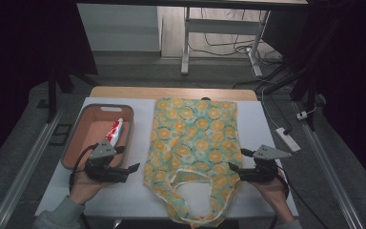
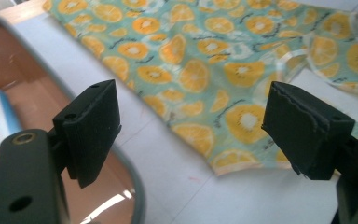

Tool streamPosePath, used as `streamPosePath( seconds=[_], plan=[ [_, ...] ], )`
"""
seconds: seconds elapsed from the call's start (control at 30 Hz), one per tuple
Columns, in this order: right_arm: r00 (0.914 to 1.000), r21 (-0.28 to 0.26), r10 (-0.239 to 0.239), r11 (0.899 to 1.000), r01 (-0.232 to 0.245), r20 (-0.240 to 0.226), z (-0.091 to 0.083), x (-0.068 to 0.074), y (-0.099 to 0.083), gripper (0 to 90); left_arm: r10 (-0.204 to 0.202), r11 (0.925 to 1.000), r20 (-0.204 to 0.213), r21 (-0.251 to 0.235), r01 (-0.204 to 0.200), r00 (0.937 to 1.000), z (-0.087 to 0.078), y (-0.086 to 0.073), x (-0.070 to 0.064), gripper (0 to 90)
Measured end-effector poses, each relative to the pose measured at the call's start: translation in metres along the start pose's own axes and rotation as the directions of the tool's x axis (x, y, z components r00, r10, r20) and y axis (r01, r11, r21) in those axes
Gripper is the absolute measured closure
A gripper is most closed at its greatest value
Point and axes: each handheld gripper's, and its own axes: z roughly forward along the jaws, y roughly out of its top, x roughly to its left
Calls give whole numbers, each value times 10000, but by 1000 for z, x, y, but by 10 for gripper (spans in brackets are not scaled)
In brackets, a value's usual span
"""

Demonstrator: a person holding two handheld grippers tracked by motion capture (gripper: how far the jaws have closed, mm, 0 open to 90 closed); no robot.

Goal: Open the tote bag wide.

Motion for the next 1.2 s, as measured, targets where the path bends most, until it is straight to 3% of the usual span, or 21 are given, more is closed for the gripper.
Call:
streamPosePath(
  seconds=[0.17,0.23,0.47,0.7,0.87,0.93,1.03,1.2],
  plan=[
    [10000,-25,12,10000,-13,-52,1,1,1,248,381,9993,383,-6,-381,9985,5,11,-12,187],
    [10000,-7,-22,10000,22,-66,2,2,2,248,658,9978,624,83,-664,9959,10,19,-20,188],
    [9999,59,-77,10000,78,-131,5,3,2,249,1057,9928,1152,439,-1114,9877,29,27,-35,189],
    [9998,106,-90,9999,92,-165,7,4,2,249,1597,9762,1978,1143,-1845,9671,59,30,-58,192],
    [9998,169,-83,9998,87,-190,8,4,1,250,1863,9623,2430,1501,-2267,9520,71,27,-71,195],
    [9997,190,-120,9997,124,-195,9,4,1,250,1930,9573,2474,1645,-2375,9495,73,24,-73,200],
    [9997,219,-140,9997,144,-193,10,5,0,250,1846,9558,2581,1775,-2344,9483,77,18,-74,217],
    [9997,247,-168,9995,173,-195,10,5,0,250,1945,9422,2599,2186,-2538,9459,83,9,-77,269]
  ],
)
